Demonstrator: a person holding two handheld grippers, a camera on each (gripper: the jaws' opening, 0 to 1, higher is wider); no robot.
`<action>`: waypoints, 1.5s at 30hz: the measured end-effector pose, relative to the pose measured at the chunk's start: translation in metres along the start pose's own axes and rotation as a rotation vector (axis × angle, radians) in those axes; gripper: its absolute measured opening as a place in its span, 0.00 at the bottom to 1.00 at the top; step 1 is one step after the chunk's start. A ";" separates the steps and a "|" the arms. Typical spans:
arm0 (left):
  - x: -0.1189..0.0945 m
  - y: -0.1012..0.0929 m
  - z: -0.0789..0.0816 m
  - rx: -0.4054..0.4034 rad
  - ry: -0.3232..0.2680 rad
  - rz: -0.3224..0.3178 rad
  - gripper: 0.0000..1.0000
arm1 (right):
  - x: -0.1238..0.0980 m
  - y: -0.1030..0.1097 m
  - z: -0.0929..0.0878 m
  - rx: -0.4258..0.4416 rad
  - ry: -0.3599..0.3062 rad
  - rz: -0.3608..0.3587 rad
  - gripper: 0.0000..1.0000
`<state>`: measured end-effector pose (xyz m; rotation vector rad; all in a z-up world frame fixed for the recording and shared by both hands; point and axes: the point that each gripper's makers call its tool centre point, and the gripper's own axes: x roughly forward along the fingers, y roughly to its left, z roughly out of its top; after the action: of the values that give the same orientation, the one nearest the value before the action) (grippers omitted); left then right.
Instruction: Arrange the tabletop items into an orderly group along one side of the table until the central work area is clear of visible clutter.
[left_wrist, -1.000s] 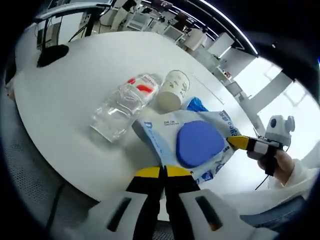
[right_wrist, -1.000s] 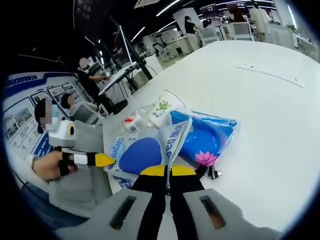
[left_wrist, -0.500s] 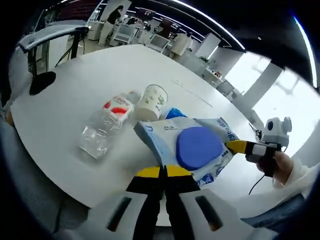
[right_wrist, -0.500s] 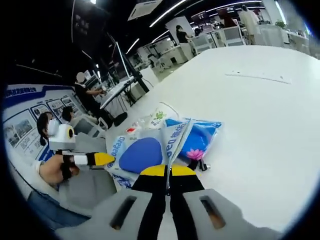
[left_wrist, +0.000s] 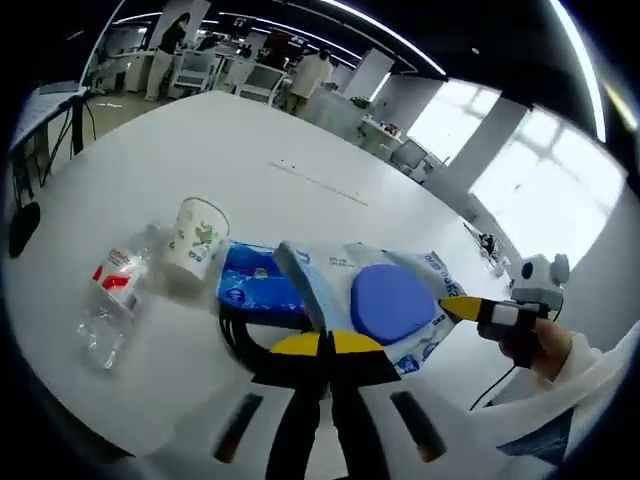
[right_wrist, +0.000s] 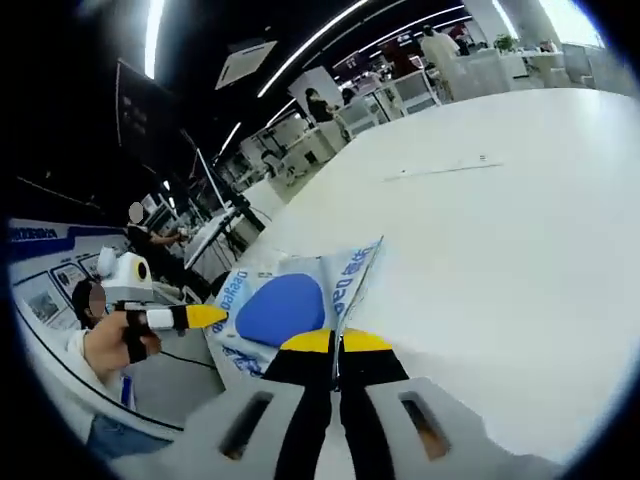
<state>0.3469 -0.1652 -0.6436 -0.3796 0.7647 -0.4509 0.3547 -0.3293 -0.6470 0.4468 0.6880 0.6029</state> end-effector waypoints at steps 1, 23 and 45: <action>0.003 -0.005 0.001 0.012 0.003 -0.001 0.00 | -0.006 -0.006 0.002 0.013 -0.004 -0.001 0.00; 0.050 -0.079 0.030 0.186 0.074 -0.074 0.00 | -0.074 -0.035 0.038 -0.020 -0.080 -0.142 0.00; 0.093 -0.091 0.129 0.386 0.099 -0.166 0.00 | -0.042 -0.058 0.124 -0.030 -0.181 -0.206 0.00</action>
<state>0.4776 -0.2683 -0.5674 -0.0589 0.7252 -0.7632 0.4364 -0.4225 -0.5745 0.3918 0.5432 0.3725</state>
